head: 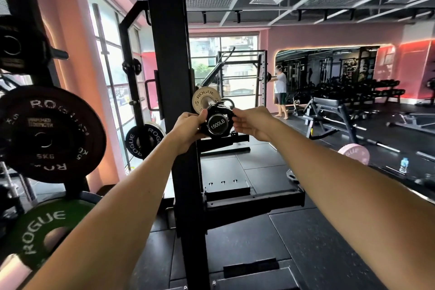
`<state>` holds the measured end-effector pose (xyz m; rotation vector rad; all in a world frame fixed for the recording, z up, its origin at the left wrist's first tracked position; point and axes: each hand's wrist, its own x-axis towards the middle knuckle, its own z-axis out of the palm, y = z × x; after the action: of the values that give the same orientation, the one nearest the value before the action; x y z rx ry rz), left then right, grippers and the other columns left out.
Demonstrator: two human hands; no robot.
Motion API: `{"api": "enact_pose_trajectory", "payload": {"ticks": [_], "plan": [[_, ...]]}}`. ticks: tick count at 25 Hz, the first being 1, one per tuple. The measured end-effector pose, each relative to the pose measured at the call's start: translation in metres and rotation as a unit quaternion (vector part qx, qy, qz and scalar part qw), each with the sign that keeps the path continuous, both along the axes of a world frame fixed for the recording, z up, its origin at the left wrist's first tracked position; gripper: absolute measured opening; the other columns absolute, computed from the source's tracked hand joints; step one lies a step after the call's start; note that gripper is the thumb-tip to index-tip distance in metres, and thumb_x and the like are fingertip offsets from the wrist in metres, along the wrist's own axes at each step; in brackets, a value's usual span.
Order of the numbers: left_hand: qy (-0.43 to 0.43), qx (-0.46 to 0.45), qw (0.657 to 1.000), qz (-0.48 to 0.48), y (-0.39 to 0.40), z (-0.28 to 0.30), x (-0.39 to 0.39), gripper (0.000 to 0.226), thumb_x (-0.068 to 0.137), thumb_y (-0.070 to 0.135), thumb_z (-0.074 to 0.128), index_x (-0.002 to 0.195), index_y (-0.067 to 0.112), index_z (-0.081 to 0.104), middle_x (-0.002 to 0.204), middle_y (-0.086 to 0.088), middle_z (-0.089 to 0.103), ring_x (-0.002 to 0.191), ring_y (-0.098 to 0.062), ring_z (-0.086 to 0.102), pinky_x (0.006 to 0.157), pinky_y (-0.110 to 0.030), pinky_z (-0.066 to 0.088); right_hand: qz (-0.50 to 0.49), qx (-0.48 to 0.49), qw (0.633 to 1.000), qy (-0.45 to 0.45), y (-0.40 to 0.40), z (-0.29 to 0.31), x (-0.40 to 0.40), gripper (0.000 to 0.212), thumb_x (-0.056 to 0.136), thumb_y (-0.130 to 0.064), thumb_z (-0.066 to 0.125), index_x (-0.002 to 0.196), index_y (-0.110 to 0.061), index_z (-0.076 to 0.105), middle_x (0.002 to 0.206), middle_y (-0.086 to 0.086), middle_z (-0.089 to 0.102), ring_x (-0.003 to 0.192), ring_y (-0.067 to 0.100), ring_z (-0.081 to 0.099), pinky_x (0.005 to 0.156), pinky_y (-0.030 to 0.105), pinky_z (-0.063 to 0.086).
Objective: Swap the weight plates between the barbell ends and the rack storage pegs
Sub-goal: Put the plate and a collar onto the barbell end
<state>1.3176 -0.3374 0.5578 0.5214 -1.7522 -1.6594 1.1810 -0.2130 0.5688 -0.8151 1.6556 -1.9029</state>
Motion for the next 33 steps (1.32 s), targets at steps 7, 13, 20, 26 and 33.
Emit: {"api": "enact_pose_trajectory", "payload": {"ticks": [7, 13, 20, 26, 33], "plan": [[-0.042, 0.034, 0.998, 0.035, -0.030, 0.008, -0.027, 0.038, 0.096, 0.036, 0.060, 0.115, 0.003, 0.055, 0.103, -0.016, 0.067, 0.076, -0.022, 0.069, 0.055, -0.028, 0.057, 0.010, 0.040, 0.998, 0.037, -0.052, 0.002, -0.043, 0.034, 0.088, -0.017, 0.068, 0.112, 0.005, 0.059, 0.095, 0.016, 0.071, 0.074, 0.025, 0.069, 0.066, 0.037, 0.061], [-0.048, 0.029, 0.996, 0.076, -0.064, 0.011, -0.059, 0.033, 0.095, 0.032, 0.062, 0.105, 0.001, 0.059, 0.087, -0.011, 0.063, 0.064, -0.017, 0.061, 0.042, -0.021, 0.049, -0.002, 0.073, 0.995, 0.071, -0.096, 0.000, -0.076, 0.039, 0.084, -0.024, 0.072, 0.111, 0.002, 0.061, 0.098, 0.018, 0.072, 0.082, 0.031, 0.073, 0.081, 0.051, 0.058], [-0.044, 0.029, 0.995, 0.086, -0.124, 0.012, -0.107, 0.030, 0.095, 0.027, 0.062, 0.105, -0.001, 0.058, 0.087, -0.012, 0.065, 0.064, -0.019, 0.063, 0.041, -0.022, 0.050, -0.008, 0.087, 0.990, 0.106, -0.161, 0.002, -0.125, 0.042, 0.074, -0.028, 0.074, 0.100, 0.002, 0.064, 0.088, 0.018, 0.073, 0.079, 0.033, 0.073, 0.080, 0.053, 0.058], [-0.061, 0.021, 0.994, 0.083, -0.175, 0.013, -0.146, 0.036, 0.095, 0.032, 0.062, 0.109, -0.001, 0.059, 0.090, -0.012, 0.063, 0.065, -0.018, 0.061, 0.040, -0.021, 0.049, -0.023, 0.092, 0.990, 0.105, -0.207, 0.008, -0.154, 0.032, 0.085, -0.018, 0.069, 0.107, 0.004, 0.061, 0.091, 0.020, 0.073, 0.075, 0.031, 0.074, 0.079, 0.051, 0.059], [-0.056, 0.016, 0.993, 0.102, -0.215, 0.012, -0.181, 0.028, 0.098, 0.028, 0.059, 0.108, 0.001, 0.060, 0.077, -0.006, 0.059, 0.058, -0.014, 0.056, 0.037, -0.020, 0.047, -0.028, 0.092, 0.989, 0.109, -0.252, 0.008, -0.187, 0.034, 0.078, -0.016, 0.070, 0.102, 0.007, 0.063, 0.092, 0.024, 0.071, 0.076, 0.035, 0.073, 0.075, 0.053, 0.059]]}}
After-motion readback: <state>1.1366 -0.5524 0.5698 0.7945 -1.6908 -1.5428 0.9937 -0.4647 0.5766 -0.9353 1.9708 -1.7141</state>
